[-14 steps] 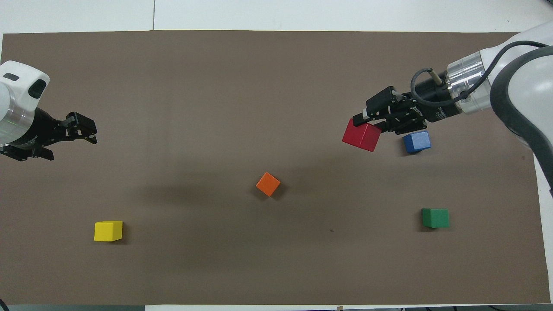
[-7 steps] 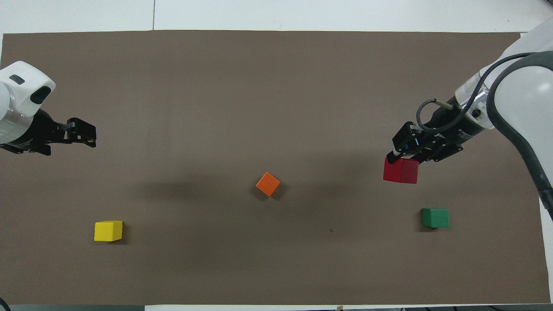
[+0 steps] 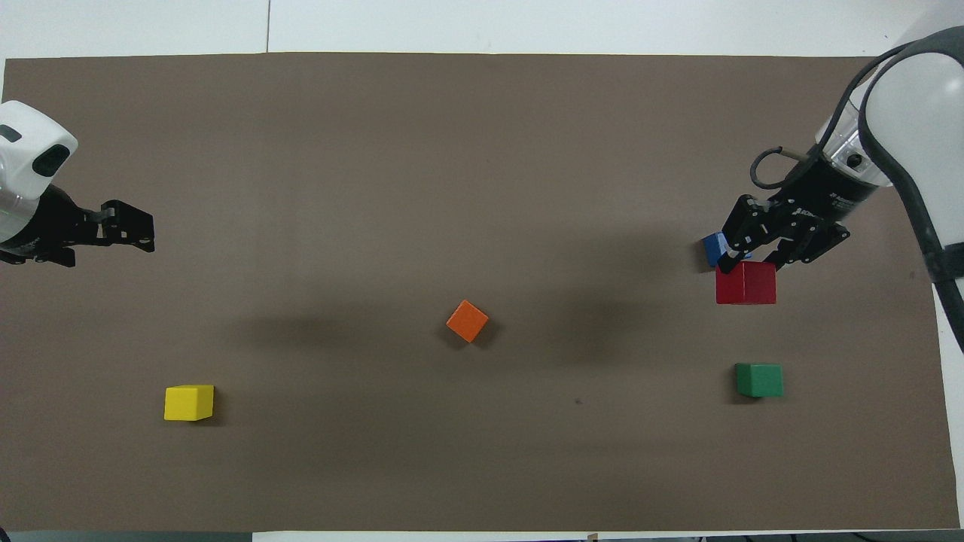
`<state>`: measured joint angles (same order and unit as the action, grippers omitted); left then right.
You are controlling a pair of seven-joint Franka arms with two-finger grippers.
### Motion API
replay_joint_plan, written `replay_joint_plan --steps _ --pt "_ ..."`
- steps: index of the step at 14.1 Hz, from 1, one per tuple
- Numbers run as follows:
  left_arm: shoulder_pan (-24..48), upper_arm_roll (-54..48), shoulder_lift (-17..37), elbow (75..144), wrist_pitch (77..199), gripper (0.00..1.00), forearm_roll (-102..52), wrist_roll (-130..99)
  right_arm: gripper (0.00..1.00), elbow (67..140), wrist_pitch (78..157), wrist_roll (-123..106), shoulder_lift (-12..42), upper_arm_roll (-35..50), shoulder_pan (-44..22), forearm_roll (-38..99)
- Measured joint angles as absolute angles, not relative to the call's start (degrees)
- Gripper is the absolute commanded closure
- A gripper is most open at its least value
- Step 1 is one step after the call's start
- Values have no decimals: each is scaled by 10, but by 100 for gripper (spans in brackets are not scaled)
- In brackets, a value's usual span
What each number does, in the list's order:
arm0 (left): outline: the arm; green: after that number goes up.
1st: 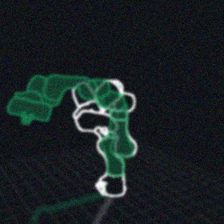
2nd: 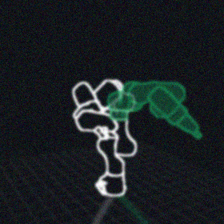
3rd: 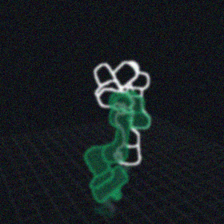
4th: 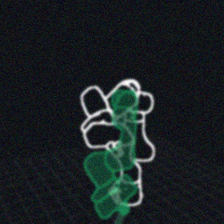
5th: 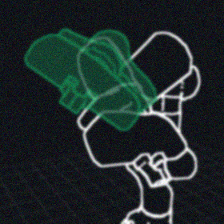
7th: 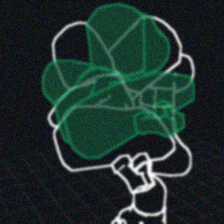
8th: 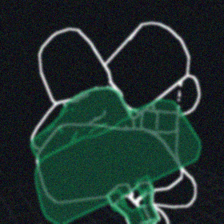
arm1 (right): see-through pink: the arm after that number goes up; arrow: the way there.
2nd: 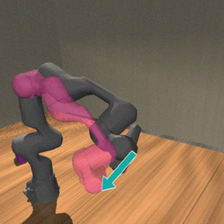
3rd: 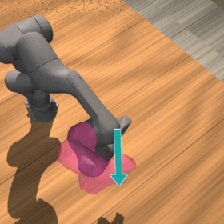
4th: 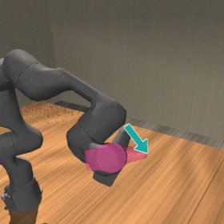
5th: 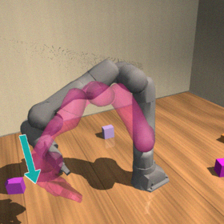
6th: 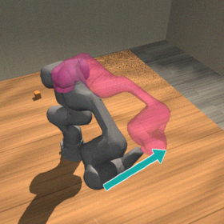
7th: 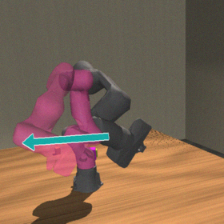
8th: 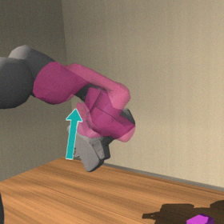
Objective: Transfer red block to right arm and stack on blue block
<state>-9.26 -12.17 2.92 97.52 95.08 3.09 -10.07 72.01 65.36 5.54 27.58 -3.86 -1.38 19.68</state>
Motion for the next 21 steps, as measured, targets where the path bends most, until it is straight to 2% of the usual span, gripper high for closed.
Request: replay_joint_plan --steps 3,7,11,15,21 --pt "-72 -108 38 955 936 0 28 -101 100 661 653 44 331 -37 -14 169" --pt "-59 -86 47 943 937 0 7 -101 100 640 653 -38 355 -36 -21 97" --pt "-47 -85 29 950 926 0 3 -102 100 638 665 -54 356 -35 -21 77" --pt "-47 -81 16 963 923 0 3 -102 100 643 716 -64 369 -36 -19 75" --pt "-34 -58 16 963 936 0 2 -102 100 694 773 -80 374 -36 -19 65"
